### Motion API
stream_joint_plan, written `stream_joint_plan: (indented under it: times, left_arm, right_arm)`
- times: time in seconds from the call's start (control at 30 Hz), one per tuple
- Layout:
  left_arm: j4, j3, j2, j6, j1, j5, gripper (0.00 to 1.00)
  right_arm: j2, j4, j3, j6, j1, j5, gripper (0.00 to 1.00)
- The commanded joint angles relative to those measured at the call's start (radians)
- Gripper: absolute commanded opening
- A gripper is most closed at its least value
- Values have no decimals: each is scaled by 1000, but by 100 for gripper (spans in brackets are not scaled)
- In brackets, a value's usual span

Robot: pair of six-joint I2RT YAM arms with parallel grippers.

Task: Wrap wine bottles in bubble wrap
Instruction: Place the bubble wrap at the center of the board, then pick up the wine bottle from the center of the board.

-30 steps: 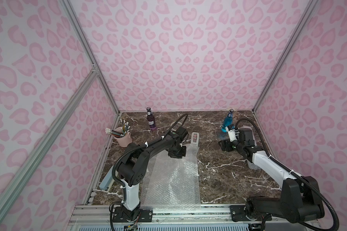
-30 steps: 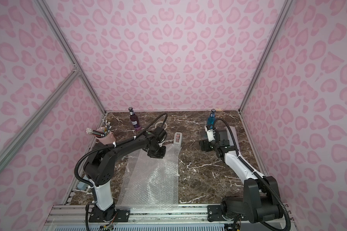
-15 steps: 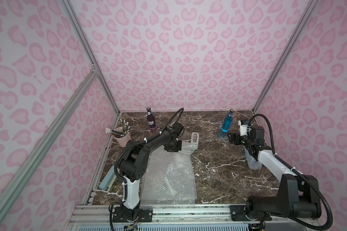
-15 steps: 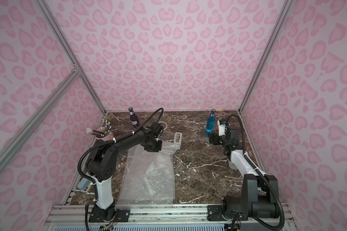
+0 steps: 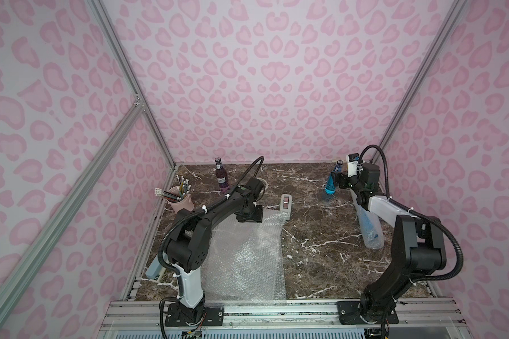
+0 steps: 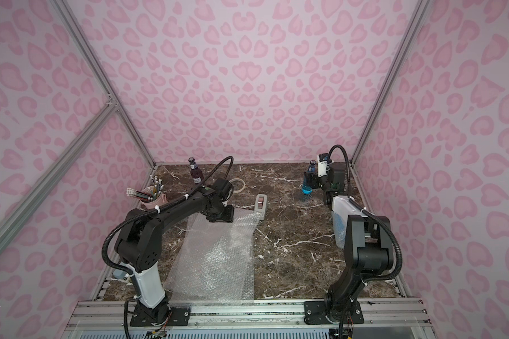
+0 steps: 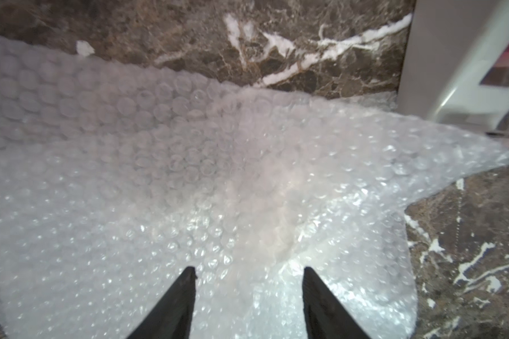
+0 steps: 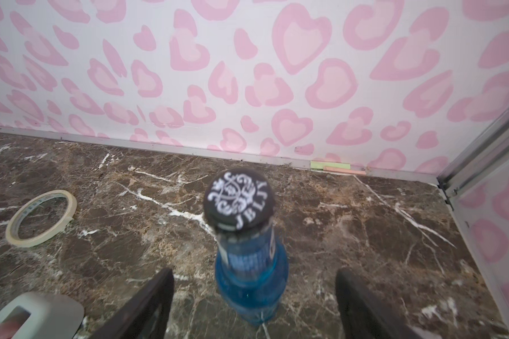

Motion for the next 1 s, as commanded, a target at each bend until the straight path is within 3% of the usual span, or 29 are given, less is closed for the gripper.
stream_joint_plan:
  times: [0.0, 0.3, 0.57, 0.77, 0.97]
  left_arm:
    - [21, 8, -44, 34, 16, 47, 64]
    - [-3, -17, -137, 65, 95, 125, 69]
    - [-32, -104, -212, 90, 188, 178, 70]
    - [-75, -142, -265, 112, 245, 184, 70]
    - [-73, -206, -323, 108, 307, 191, 70]
  right_arm:
    - [54, 86, 39, -29, 1, -36, 82]
    - [152, 120, 110, -66, 9, -57, 51]
    - [53, 132, 67, -158, 24, -25, 14]
    - [-146, 58, 5, -196, 79, -44, 10]
    - [-401, -6, -150, -101, 203, -125, 10]
